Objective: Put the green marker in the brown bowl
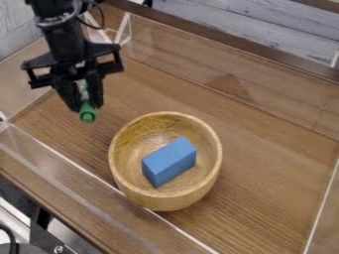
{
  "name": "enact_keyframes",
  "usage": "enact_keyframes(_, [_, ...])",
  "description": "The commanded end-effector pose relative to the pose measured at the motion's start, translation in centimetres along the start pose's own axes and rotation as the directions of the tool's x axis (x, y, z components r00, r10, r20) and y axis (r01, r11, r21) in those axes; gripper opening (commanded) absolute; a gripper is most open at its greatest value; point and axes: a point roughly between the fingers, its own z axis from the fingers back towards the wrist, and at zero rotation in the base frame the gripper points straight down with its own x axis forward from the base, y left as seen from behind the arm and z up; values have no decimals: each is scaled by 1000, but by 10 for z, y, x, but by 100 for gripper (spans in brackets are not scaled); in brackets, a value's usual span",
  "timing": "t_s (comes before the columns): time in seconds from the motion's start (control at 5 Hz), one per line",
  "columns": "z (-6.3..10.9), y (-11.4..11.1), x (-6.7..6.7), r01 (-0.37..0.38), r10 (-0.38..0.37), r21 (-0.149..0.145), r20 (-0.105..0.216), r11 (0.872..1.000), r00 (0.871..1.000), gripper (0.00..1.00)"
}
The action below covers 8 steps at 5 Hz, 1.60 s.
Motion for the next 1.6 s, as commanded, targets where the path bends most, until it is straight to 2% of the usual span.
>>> enact_keyframes(0.0, [1, -2, 3, 31, -30, -26, 53, 999, 998, 0])
enact_keyframes(0.4, [-8, -2, 13, 38, -35, -40, 66, 998, 997, 0])
enact_keyframes(1.0, [-8, 2, 23, 38, -34, -43, 90, 998, 995, 0])
enact_keyframes(1.4, [-2, -9, 11, 75, -69, -56, 103, 996, 992, 0])
